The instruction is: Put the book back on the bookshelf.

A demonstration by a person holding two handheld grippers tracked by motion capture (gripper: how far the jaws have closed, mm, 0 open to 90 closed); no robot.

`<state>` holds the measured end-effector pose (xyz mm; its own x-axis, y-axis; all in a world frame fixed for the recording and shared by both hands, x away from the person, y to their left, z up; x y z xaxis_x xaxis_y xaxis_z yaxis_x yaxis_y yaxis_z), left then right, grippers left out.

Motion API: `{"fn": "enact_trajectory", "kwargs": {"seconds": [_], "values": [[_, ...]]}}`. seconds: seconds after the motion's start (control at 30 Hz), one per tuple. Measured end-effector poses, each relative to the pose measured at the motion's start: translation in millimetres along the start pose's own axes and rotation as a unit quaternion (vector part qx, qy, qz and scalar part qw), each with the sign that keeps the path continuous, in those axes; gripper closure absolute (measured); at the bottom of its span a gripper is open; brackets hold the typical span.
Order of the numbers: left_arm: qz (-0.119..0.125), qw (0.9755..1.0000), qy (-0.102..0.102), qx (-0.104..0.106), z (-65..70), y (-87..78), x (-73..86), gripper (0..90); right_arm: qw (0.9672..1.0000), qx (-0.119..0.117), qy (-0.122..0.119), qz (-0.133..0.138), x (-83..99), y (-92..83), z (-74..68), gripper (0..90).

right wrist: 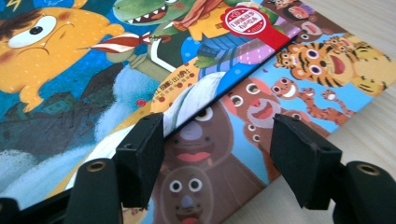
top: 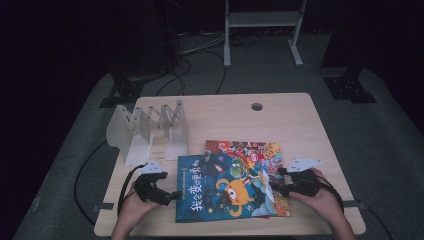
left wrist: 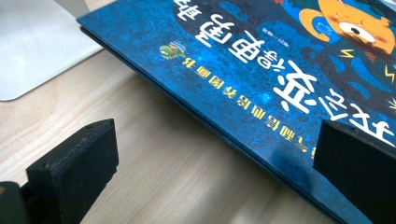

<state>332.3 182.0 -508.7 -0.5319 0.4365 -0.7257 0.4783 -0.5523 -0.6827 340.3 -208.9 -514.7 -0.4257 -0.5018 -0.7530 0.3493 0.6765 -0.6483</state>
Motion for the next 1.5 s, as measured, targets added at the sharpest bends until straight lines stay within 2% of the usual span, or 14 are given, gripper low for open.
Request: {"fn": "enact_trajectory", "kwargs": {"seconds": [0.37,0.57,0.87,1.23,1.43,1.5], "values": [[-0.003,0.9999,-0.007,0.009,-1.5,1.3,3.3,0.0,0.9997,-0.021,-0.013,0.001,-7.8,12.0,-10.8,32.9],[-0.009,0.9994,-0.011,0.032,2.4,4.9,5.7,0.0,0.9993,-0.032,-0.019,0.001,-11.7,17.7,-16.5,33.1],[-0.011,0.9966,-0.040,0.072,3.7,11.1,9.4,0.0,0.9989,-0.039,-0.025,0.002,-14.3,21.7,-20.6,33.0],[-0.016,0.9966,-0.035,0.073,6.0,4.3,5.3,0.0,0.9987,-0.042,-0.028,0.000,-14.8,22.8,-20.0,32.4],[0.006,0.9963,-0.037,0.077,9.1,-7.9,-4.7,0.0,0.9987,-0.042,-0.029,0.000,-15.1,23.2,-20.1,32.3],[0.011,0.9972,-0.027,0.068,11.7,-15.7,-11.5,0.0,0.9987,-0.041,-0.030,-0.001,-15.4,23.7,-20.9,32.3]]}}
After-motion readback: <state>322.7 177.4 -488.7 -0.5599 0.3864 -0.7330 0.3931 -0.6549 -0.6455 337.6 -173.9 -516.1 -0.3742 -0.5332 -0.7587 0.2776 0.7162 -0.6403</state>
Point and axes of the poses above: each handheld gripper's, and its own axes: y roughly forward along the jaws, x roughly out of its underside, z roughly to its right, the point moved 7 cm from there along y, roughly forward along the jaws, and after that the axes turned 9 degrees about -x, right-handed, at the moved point
